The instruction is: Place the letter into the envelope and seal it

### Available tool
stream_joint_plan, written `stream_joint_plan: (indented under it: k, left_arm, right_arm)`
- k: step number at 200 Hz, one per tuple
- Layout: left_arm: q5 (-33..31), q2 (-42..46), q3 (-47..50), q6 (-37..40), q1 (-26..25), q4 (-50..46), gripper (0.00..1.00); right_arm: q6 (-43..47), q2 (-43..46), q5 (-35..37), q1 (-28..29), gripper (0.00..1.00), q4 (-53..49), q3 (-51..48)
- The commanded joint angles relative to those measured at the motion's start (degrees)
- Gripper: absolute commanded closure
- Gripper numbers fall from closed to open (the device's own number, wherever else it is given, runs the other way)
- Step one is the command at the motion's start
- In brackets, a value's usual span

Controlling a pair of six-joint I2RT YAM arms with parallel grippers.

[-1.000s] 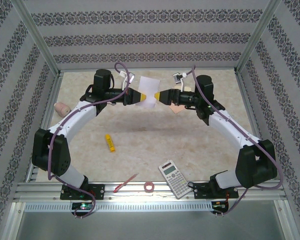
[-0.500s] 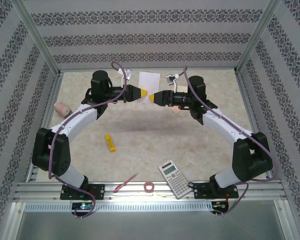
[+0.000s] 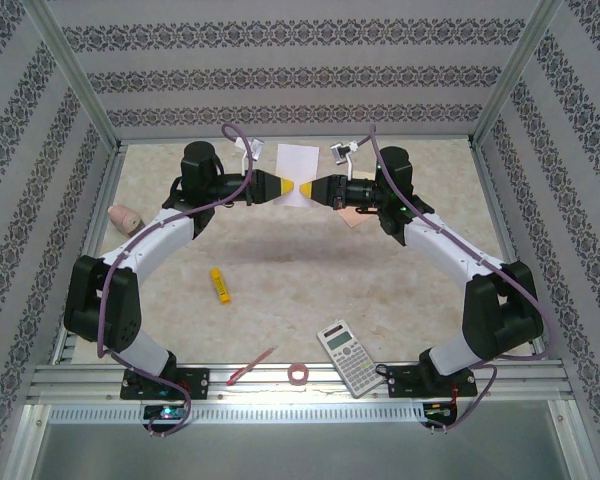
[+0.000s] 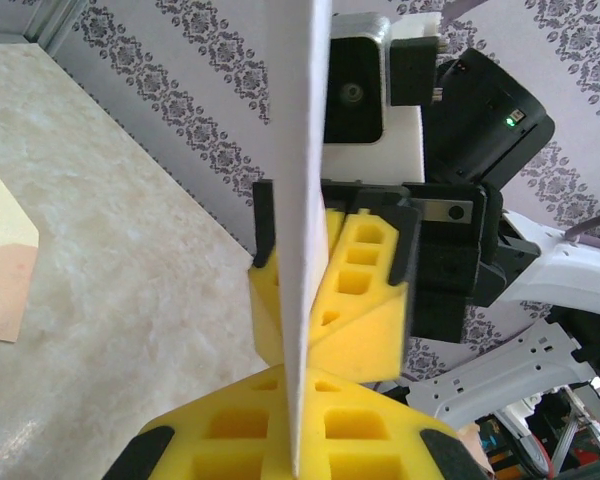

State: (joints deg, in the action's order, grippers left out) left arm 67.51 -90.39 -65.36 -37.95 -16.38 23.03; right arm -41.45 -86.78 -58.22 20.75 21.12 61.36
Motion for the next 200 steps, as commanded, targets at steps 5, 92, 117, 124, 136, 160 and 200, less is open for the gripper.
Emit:
stream_joint_plan:
  k: [5,92,117,124,136,160,200]
  left_arm:
    - [0.96,0.45,0.06,1.13,0.76,0.71,1.0]
    - [1.68,2.23,-1.88,4.4,4.4,-5.03,0.6]
    - [0.59,3.8,-3.28,9.31,6.92,-11.82,0.51]
    - [0.08,4.31,-3.88,11.23,7.58,-14.66,0.47]
    - [-1.67,5.25,-5.08,15.14,8.56,-20.09,0.37]
    - [-7.94,6.63,-7.93,24.35,9.74,-32.81,0.18]
    - [-14.1,7.98,-8.1,28.16,10.38,-38.12,0.0]
  right_arm:
    - [-0.01,0.23,-1.67,-0.44,1.0,2.06,0.94]
    - [1.35,-0.09,-4.66,-1.17,1.0,-2.36,1.8]
    - [1.01,-1.92,-5.38,-1.13,1.0,-5.95,2.78]
    - [1.06,-2.44,-4.78,-1.03,1.0,-7.2,2.8]
    - [0.53,-3.47,-3.94,-0.8,1.0,-8.22,2.72]
    - [-1.17,-7.21,-2.8,0.9,1.0,-11.07,3.29]
    - [-7.59,-16.04,0.06,4.9,1.0,-7.37,2.35]
